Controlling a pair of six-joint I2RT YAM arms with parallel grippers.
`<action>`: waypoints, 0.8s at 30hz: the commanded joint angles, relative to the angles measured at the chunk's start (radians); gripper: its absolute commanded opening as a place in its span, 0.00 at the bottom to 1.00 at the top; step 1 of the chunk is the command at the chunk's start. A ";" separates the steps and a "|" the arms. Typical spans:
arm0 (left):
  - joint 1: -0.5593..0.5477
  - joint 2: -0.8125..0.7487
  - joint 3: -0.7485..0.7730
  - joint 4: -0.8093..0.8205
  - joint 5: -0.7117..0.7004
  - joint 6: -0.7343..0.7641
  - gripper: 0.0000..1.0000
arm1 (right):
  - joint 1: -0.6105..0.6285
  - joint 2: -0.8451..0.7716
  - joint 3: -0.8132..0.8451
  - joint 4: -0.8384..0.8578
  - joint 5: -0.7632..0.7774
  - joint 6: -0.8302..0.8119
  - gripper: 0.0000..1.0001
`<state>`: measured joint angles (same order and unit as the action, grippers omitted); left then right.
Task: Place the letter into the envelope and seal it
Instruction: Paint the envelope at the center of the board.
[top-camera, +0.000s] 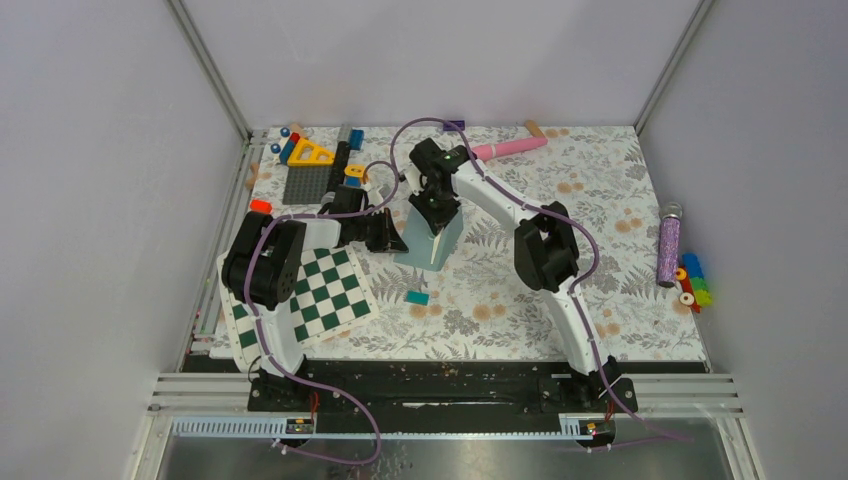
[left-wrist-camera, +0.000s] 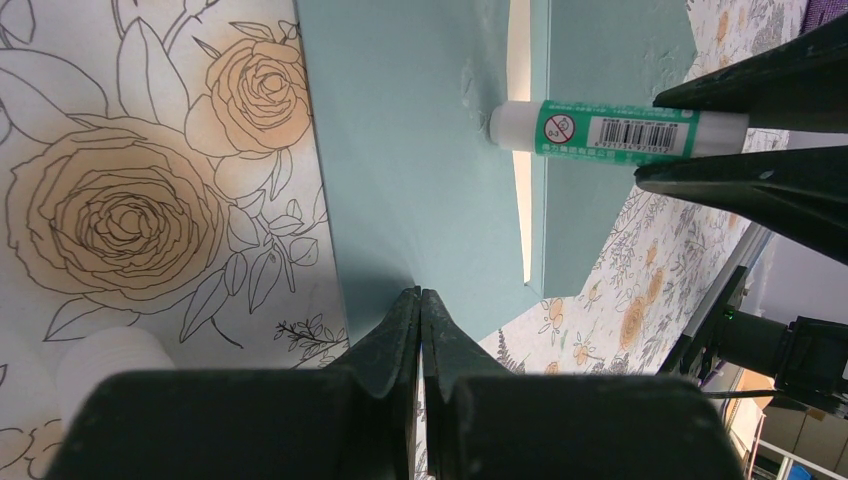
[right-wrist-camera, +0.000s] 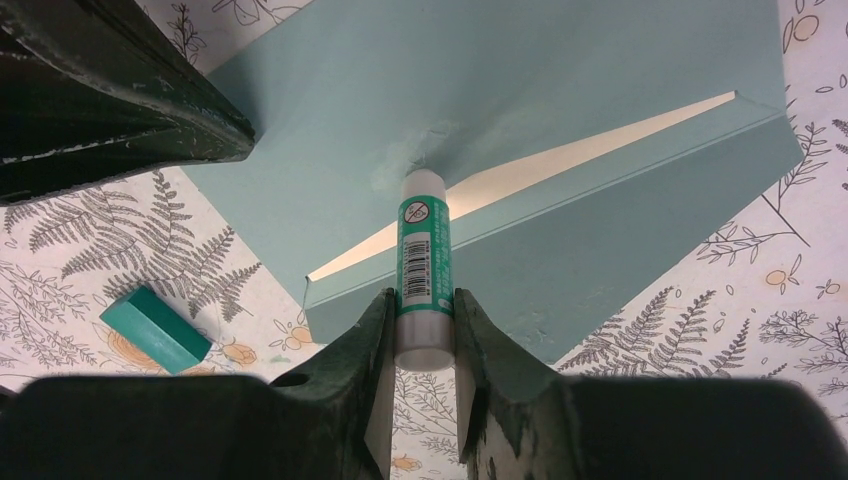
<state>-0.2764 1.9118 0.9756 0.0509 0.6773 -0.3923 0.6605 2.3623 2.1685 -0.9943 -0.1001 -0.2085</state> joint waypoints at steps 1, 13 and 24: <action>-0.004 0.012 0.017 0.004 -0.031 0.015 0.00 | 0.019 -0.060 -0.025 -0.058 -0.035 -0.003 0.00; -0.004 0.004 0.016 0.007 -0.032 0.021 0.00 | 0.035 -0.117 -0.054 -0.059 -0.151 -0.004 0.00; 0.001 -0.017 0.013 0.032 -0.003 0.012 0.00 | -0.085 -0.274 -0.111 -0.047 -0.412 0.039 0.00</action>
<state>-0.2764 1.9118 0.9756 0.0547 0.6773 -0.3901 0.6365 2.1994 2.0880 -1.0275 -0.3412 -0.1795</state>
